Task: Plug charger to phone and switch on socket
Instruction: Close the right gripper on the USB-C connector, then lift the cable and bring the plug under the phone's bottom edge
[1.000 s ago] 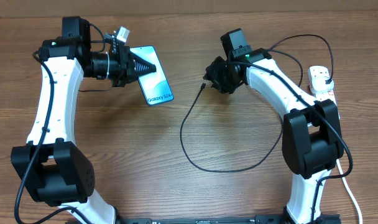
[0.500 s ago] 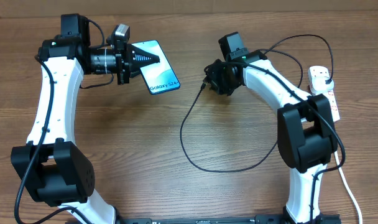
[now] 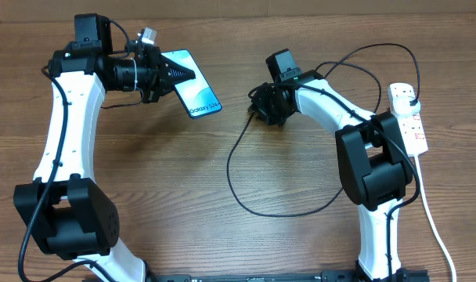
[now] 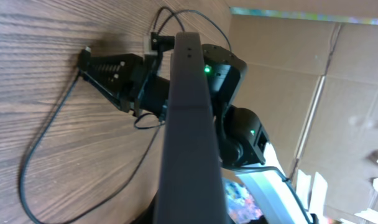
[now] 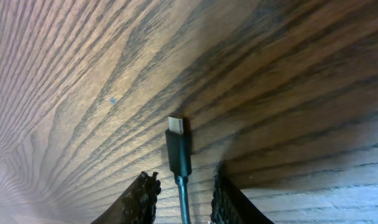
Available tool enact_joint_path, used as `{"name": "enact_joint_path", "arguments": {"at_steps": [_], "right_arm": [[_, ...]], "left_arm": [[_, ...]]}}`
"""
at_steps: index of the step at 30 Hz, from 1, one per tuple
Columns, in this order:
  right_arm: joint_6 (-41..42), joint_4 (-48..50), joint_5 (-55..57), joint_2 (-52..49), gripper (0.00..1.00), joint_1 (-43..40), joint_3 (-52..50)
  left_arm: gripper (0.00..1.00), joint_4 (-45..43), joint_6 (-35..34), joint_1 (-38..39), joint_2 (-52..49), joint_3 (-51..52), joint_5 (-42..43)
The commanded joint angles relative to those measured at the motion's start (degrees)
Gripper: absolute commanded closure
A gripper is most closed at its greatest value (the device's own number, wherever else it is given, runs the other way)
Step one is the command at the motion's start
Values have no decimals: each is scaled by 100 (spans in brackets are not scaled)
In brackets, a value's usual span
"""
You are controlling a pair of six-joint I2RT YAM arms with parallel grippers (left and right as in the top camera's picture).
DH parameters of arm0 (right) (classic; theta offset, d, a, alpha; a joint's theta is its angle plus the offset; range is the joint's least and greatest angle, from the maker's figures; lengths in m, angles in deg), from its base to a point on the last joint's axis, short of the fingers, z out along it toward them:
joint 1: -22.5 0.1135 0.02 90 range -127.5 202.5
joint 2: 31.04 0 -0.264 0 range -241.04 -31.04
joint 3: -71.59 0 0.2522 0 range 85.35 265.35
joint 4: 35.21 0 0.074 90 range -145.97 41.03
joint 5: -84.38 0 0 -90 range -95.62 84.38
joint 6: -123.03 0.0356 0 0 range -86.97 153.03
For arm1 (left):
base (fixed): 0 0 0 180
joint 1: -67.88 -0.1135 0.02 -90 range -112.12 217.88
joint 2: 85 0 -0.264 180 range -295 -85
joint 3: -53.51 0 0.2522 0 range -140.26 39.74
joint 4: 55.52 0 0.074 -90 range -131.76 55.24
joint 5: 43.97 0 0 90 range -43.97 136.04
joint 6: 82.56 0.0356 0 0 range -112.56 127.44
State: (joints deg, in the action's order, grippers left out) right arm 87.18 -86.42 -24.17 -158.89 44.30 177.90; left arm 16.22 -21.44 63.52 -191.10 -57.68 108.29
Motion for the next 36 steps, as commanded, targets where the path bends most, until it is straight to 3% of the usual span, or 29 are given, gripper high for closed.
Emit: {"name": "enact_joint_path", "arguments": {"at_steps": [1, 12, 18, 24, 31, 36], "right_arm": [[-57, 17, 44, -223, 68, 37, -35], [-192, 9, 516, -511, 73, 236, -35], [-192, -96, 765, -525, 96, 295, -35], [-269, -199, 625, -516, 96, 190, -17], [-1550, -262, -1283, -114, 96, -402, -17], [-3147, -289, -2498, 549, 96, -686, -17]], "left_arm": [[96, -20, 232, 9, -136, -22, 11], [96, 52, 256, 9, -330, -20, 81], [96, 68, 254, 9, -330, -20, 87], [96, 70, 254, 9, -330, -20, 17], [96, 13, 282, 9, -330, -20, 238], [96, -420, 643, 9, -330, -20, 1580]]}}
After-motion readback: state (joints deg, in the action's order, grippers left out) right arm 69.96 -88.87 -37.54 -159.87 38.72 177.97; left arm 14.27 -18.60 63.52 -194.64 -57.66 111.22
